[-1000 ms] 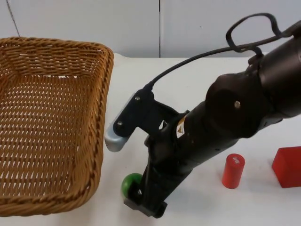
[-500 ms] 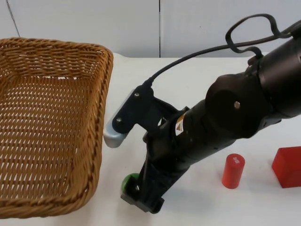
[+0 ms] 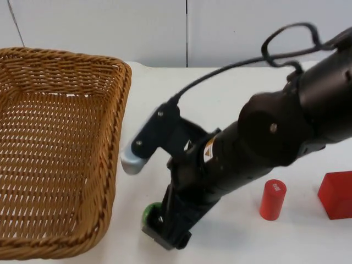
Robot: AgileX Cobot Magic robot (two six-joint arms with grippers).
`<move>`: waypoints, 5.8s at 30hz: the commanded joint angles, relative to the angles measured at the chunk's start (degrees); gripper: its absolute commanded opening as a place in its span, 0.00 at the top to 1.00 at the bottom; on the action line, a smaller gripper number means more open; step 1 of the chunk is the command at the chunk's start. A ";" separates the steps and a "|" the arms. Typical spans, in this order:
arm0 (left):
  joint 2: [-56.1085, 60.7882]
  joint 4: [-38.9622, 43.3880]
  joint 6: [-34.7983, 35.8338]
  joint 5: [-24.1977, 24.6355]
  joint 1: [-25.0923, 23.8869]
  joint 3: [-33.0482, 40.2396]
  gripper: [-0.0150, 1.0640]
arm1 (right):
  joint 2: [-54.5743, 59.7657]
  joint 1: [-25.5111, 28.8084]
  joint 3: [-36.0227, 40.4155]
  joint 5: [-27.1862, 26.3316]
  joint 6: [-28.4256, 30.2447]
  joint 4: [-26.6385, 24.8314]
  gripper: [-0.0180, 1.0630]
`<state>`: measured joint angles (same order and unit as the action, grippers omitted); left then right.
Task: Pick up the basket with the left hand and place the object to the left of the red cylinder into the basket with the right hand.
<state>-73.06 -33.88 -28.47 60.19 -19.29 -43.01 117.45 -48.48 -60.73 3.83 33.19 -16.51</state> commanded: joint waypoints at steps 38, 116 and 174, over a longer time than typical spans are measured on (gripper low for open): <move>0.71 -0.96 -0.23 -0.11 -0.16 0.02 0.99 | -13.23 4.44 -0.19 23.58 -1.20 4.62 0.98; -0.07 -1.83 -0.23 -2.46 -0.16 0.02 0.99 | -40.82 10.13 -21.18 44.94 -16.02 7.62 0.01; -45.16 -22.48 -5.43 -29.16 26.96 -21.00 0.72 | -63.10 10.13 5.97 34.39 -22.16 11.85 0.01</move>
<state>-118.46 -55.17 -33.53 30.52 7.25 -63.52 54.72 -38.67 -54.78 39.07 11.14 -4.90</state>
